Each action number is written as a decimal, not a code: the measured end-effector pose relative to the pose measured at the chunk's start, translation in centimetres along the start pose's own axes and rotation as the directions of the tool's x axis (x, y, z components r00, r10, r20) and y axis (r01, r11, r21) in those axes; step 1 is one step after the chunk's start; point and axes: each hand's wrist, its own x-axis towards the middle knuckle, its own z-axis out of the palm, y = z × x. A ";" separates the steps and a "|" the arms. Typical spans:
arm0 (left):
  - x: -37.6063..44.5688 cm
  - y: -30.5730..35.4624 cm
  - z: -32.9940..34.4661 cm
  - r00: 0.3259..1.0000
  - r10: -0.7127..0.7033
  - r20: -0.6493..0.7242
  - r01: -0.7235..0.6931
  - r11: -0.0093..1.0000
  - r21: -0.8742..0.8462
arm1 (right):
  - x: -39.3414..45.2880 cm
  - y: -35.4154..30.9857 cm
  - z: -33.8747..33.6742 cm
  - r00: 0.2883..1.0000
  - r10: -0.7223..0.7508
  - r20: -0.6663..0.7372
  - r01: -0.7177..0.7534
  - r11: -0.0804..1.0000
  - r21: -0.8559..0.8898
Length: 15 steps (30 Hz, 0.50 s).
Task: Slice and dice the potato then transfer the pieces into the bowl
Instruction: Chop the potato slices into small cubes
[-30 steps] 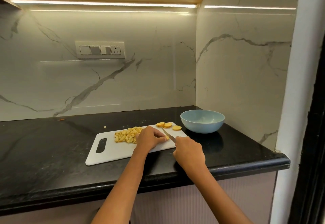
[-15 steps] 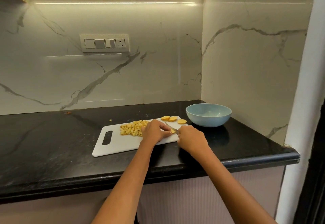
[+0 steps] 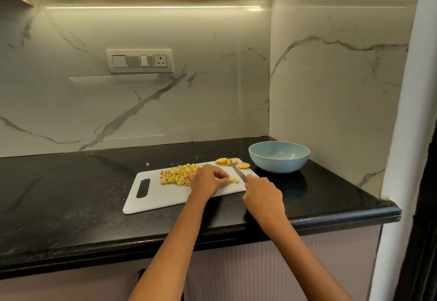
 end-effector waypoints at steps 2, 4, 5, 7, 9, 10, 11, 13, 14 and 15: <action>0.1 0.0 0.1 1.000 -0.006 -0.011 0.006 1.000 -0.007 | -0.2 -0.1 0.0 1.000 -0.020 0.002 0.020 1.000 -0.003; 0.2 0.0 0.1 1.000 -0.018 -0.021 0.018 1.000 -0.021 | -0.4 -0.3 0.1 0.999 -0.050 0.006 0.050 0.999 -0.019; 0.2 0.0 0.1 0.999 -0.022 -0.023 0.022 0.999 -0.025 | -0.5 -0.5 0.2 0.998 -0.060 0.010 0.061 0.998 -0.031; 0.2 0.0 0.1 0.999 -0.022 -0.026 0.022 0.999 -0.031 | -0.6 -0.7 0.2 0.997 -0.073 0.018 0.074 0.996 -0.053; 0.2 0.0 0.2 0.999 -0.018 -0.027 0.017 0.999 -0.039 | -0.7 -0.9 0.2 0.997 -0.078 0.026 0.080 0.995 -0.062; 0.2 -0.1 0.2 0.999 -0.016 -0.029 0.014 0.999 -0.044 | -0.7 -0.9 0.2 0.996 -0.081 0.029 0.083 0.994 -0.066; 0.2 -0.1 0.3 0.999 -0.015 -0.031 0.013 0.999 -0.047 | -0.7 -0.9 0.2 0.996 -0.083 0.032 0.085 0.994 -0.069; 0.2 -0.1 0.3 0.999 -0.017 -0.031 0.016 0.999 -0.050 | -0.7 -1.0 0.2 0.995 -0.090 0.039 0.092 0.993 -0.078; 0.3 -0.1 0.3 0.999 -0.018 -0.029 0.017 0.999 -0.050 | -0.8 -1.0 0.2 0.995 -0.093 0.039 0.096 0.992 -0.084; 0.3 -0.1 0.3 0.999 -0.019 -0.028 0.018 0.999 -0.049 | -0.8 -1.1 0.1 0.995 -0.096 0.039 0.100 0.991 -0.094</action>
